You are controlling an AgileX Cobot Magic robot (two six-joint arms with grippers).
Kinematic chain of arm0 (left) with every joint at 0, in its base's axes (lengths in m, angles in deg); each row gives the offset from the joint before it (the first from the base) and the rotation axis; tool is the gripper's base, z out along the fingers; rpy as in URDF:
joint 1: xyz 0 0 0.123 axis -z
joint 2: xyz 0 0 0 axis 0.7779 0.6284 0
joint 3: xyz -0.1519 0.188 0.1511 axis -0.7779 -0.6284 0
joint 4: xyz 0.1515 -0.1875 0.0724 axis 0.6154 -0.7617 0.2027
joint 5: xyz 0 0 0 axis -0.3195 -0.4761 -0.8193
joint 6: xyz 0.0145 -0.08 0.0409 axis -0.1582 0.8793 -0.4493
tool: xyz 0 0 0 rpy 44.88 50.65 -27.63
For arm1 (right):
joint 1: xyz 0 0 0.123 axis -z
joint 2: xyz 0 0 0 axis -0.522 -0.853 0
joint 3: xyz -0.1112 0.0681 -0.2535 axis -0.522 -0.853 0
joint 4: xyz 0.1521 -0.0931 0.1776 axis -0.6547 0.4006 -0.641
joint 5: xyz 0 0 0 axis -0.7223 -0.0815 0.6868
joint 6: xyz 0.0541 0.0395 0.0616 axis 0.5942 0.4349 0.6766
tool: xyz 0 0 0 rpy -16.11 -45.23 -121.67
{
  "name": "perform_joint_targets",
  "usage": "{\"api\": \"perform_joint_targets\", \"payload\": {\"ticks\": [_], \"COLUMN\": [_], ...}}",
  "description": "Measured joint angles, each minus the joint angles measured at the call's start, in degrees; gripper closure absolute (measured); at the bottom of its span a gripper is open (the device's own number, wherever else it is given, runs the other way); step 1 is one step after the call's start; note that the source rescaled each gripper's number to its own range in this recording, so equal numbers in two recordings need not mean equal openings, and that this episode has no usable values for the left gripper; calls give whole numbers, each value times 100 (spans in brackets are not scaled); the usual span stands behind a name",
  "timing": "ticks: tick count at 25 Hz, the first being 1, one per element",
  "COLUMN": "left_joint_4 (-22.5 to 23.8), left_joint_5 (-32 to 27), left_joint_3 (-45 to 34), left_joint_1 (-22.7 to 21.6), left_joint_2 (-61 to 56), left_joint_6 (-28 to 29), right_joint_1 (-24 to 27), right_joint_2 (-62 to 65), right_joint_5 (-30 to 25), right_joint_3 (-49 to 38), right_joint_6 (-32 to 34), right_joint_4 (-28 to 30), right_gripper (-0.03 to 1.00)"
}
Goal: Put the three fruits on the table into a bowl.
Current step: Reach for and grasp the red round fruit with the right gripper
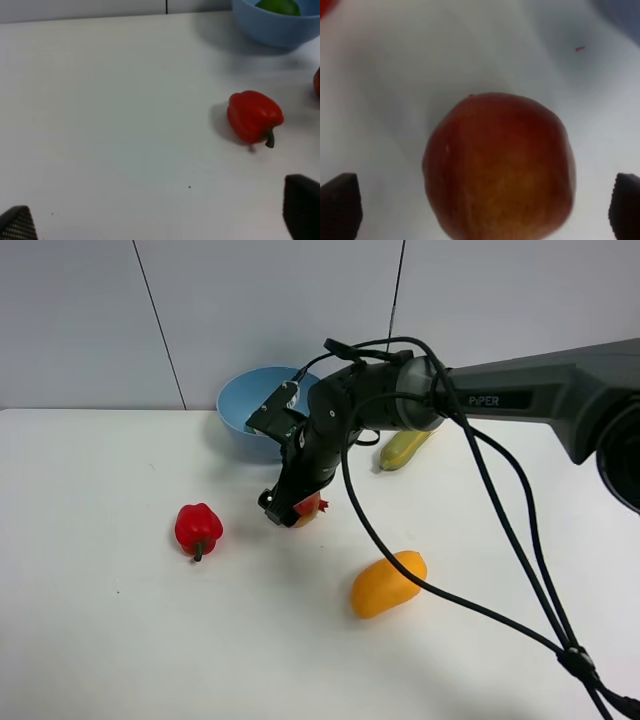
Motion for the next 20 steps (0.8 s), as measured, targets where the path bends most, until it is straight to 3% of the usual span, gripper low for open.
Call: {"api": "perform_joint_targets", "payload": {"ticks": [20], "left_joint_4": [0], "left_joint_5": [1], "left_joint_3": [0], "left_joint_1": [0], "left_joint_2": [0], "left_joint_6": [0], "right_joint_1": [0], "right_joint_2": [-688], "right_joint_5": [615], "right_joint_3": [-5], "right_joint_6": [27], "right_joint_4": [-135], "right_gripper": [-3]}}
